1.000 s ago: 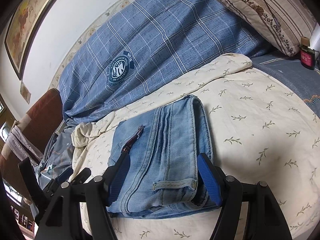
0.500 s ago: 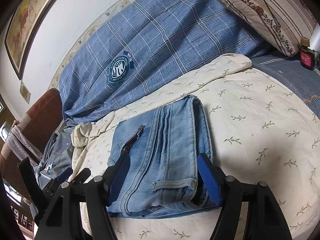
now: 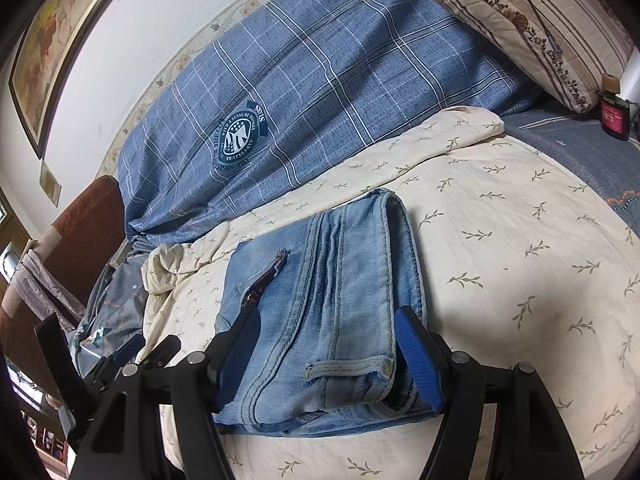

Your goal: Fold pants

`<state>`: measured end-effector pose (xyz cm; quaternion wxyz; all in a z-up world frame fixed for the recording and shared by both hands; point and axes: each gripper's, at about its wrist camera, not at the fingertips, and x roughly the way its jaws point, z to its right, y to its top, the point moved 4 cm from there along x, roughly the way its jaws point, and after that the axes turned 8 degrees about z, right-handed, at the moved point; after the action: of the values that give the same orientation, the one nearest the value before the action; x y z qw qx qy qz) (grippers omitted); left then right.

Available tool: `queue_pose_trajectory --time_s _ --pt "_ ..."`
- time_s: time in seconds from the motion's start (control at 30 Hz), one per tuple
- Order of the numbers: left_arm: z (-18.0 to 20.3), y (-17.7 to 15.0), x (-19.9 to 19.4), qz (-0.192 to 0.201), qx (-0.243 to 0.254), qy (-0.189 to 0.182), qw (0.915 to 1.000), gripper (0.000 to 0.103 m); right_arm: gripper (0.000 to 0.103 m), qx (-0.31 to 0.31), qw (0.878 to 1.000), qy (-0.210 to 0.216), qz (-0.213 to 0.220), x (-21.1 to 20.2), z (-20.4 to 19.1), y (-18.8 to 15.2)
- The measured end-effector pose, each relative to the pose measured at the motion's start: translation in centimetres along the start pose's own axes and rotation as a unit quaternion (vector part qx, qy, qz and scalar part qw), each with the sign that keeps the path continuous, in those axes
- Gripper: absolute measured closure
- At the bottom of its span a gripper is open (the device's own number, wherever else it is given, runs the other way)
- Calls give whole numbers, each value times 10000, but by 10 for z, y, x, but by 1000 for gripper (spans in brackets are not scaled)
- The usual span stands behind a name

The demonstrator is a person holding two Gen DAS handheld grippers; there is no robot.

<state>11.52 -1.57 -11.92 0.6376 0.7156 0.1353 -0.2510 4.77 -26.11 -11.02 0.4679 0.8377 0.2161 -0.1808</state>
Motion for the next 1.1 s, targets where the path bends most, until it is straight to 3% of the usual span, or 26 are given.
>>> queue_pose_trajectory --time_s 1.1 --pt "2 -1 1 -57 1 -9 10000 13 30 -16 10000 -14 -23 1 -2 -2"
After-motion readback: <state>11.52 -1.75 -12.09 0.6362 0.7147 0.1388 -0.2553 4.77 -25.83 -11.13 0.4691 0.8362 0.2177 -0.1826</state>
